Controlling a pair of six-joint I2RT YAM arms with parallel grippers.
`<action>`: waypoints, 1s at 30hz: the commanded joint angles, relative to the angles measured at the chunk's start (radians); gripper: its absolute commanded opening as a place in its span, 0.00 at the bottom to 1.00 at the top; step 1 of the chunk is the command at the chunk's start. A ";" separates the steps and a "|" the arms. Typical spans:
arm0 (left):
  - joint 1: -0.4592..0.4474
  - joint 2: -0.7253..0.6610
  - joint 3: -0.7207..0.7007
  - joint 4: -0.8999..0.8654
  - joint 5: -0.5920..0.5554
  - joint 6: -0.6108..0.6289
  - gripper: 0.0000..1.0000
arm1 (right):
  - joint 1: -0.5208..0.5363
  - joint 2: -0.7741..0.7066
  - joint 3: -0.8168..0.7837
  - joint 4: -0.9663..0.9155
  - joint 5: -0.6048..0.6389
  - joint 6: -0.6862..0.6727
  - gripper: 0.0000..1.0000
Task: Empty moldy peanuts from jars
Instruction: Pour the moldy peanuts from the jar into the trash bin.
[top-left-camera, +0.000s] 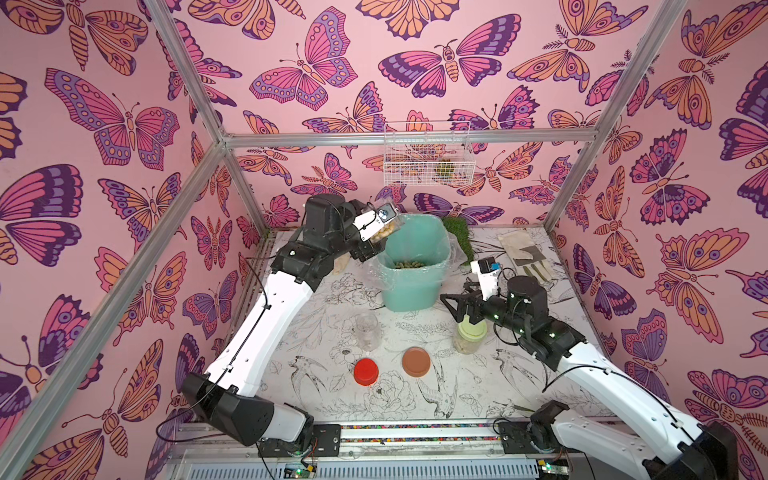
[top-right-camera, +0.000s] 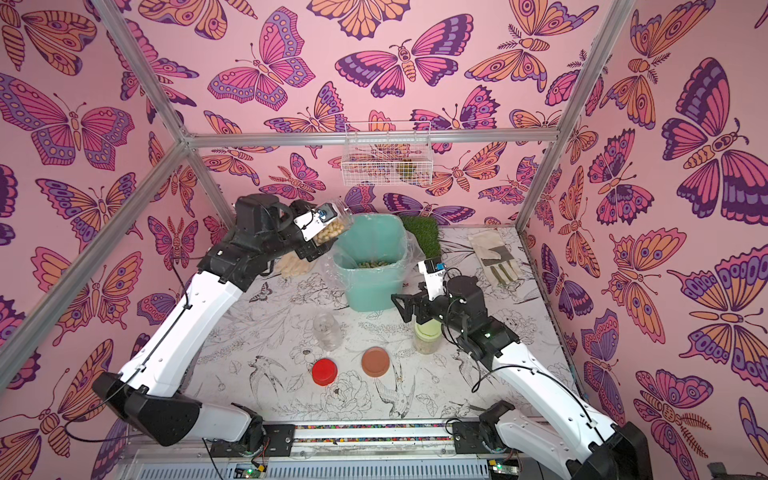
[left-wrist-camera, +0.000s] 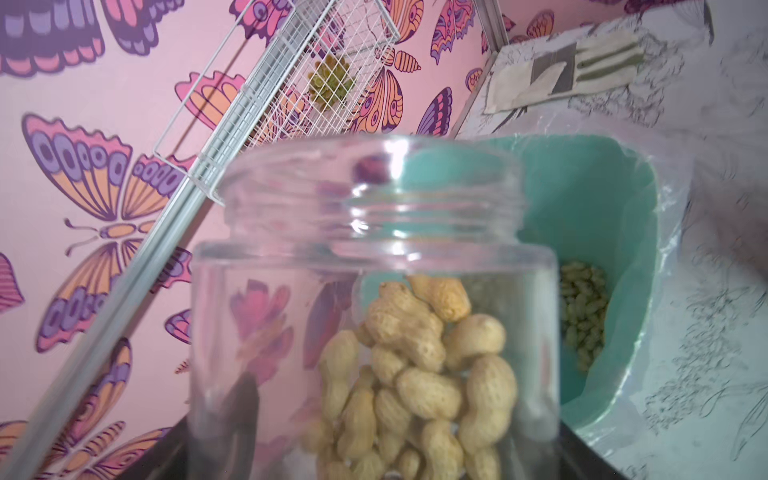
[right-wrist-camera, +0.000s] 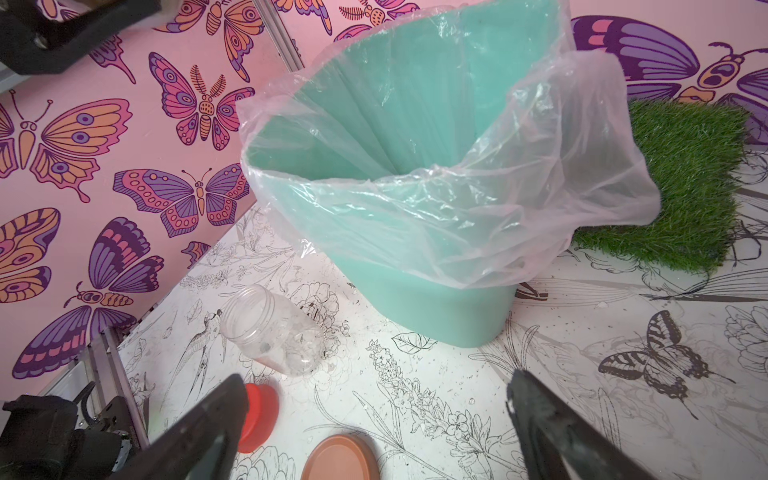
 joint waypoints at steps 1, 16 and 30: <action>-0.046 0.044 0.093 -0.171 -0.096 0.331 0.00 | -0.007 -0.019 -0.005 0.025 0.002 0.005 0.99; -0.184 0.241 0.206 -0.066 -0.444 1.030 0.00 | -0.007 -0.043 -0.053 0.056 0.018 0.006 0.99; -0.222 0.253 0.125 0.059 -0.431 1.179 0.00 | -0.009 -0.043 -0.071 0.084 0.012 0.002 0.99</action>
